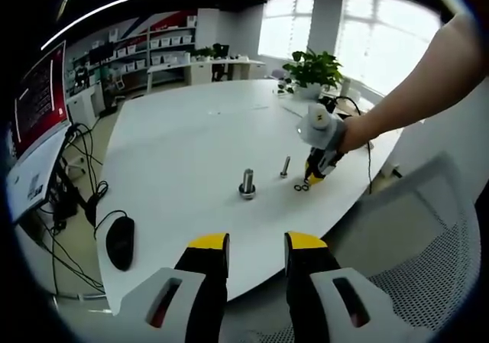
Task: Place the washer onto the threaded stud by aligning its center hole with the stud, sliding it down to the base, and recovering from edge contact or off-axis alignment until the washer reaches the visible bottom stop.
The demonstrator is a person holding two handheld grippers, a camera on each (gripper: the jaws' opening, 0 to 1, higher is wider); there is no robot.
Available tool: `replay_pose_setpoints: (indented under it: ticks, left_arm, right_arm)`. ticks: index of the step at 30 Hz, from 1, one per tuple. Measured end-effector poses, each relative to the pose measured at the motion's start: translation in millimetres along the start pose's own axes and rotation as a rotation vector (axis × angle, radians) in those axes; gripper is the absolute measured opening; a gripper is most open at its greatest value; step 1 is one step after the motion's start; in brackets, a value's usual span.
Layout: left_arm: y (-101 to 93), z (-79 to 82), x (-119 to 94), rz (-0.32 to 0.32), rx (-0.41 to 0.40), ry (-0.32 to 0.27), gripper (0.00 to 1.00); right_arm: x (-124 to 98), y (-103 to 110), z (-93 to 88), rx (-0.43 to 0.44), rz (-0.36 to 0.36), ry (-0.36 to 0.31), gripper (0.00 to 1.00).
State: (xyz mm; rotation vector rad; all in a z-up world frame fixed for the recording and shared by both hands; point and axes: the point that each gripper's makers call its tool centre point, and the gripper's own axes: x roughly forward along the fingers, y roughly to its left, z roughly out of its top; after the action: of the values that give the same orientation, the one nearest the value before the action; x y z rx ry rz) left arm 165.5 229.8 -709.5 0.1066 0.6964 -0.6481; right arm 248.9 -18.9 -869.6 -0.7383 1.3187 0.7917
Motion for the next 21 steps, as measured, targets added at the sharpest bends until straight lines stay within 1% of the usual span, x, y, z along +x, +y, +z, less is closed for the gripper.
replay_pose_setpoints:
  ticks: [1, 3, 4, 6, 7, 9, 10, 11, 12, 13, 14, 15, 16, 17, 20, 21]
  left_arm:
    - [0.2, 0.3, -0.1, 0.0, -0.001, -0.002, 0.26]
    - [0.3, 0.9, 0.0, 0.0, -0.004, -0.005, 0.26]
    - [0.4, 0.7, 0.0, 0.002, -0.001, -0.004, 0.26]
    - [0.5, 0.7, -0.2, 0.003, -0.001, -0.004, 0.26]
    - [0.7, 0.8, -0.4, 0.004, -0.002, -0.006, 0.26]
    - [1.1, 1.2, -0.8, 0.006, -0.005, -0.009, 0.26]
    - [1.2, 1.2, -0.8, 0.007, -0.004, -0.008, 0.26]
    - [1.2, 1.0, -0.7, 0.008, -0.003, -0.006, 0.26]
    - [1.3, 0.8, -0.7, 0.008, -0.004, -0.005, 0.26]
    - [1.4, 0.6, -0.8, 0.01, -0.006, -0.004, 0.26]
    - [1.7, 0.3, -0.9, 0.012, -0.007, -0.003, 0.26]
    - [1.7, 0.2, -0.9, 0.012, -0.007, -0.003, 0.26]
    - [1.5, 0.4, -1.0, 0.012, -0.006, -0.004, 0.26]
    - [1.4, 0.2, -0.9, 0.012, -0.003, -0.003, 0.26]
    - [1.4, -0.3, -0.6, 0.011, 0.001, 0.002, 0.26]
    - [1.3, 0.0, -0.3, 0.012, 0.001, 0.002, 0.26]
  right_arm:
    - [-0.1, -0.3, 0.0, 0.007, 0.001, -0.001, 0.15]
    - [0.4, -1.8, 0.6, 0.153, -0.001, -0.019, 0.15]
    - [0.1, -2.8, 0.0, 0.191, -0.008, -0.023, 0.15]
    - [0.3, -1.7, 0.6, 0.126, -0.021, -0.008, 0.15]
    - [0.2, -2.6, 1.1, 0.056, -0.033, 0.01, 0.15]
    - [0.0, 0.4, 2.0, 0.017, -0.033, 0.025, 0.15]
    - [0.6, 0.5, 2.4, 0.035, -0.03, 0.023, 0.15]
    - [0.3, -0.5, 1.9, 0.084, -0.026, 0.022, 0.15]
    - [0.2, -1.9, 1.6, 0.174, -0.019, 0.01, 0.15]
    - [0.2, -2.7, 2.9, 0.225, -0.015, -0.007, 0.15]
    - [-0.5, -3.5, 1.7, 0.232, -0.015, -0.006, 0.15]
    - [-0.5, -2.4, 1.5, 0.196, -0.017, -0.001, 0.15]
    - [-0.5, -3.2, 2.0, 0.139, -0.025, 0.004, 0.15]
    - [-0.7, -2.0, 1.9, 0.11, -0.028, 0.008, 0.15]
    - [-0.7, 0.6, 2.5, 0.099, -0.036, 0.0, 0.15]
    - [-0.2, 0.4, 2.9, 0.083, -0.041, 0.0, 0.15]
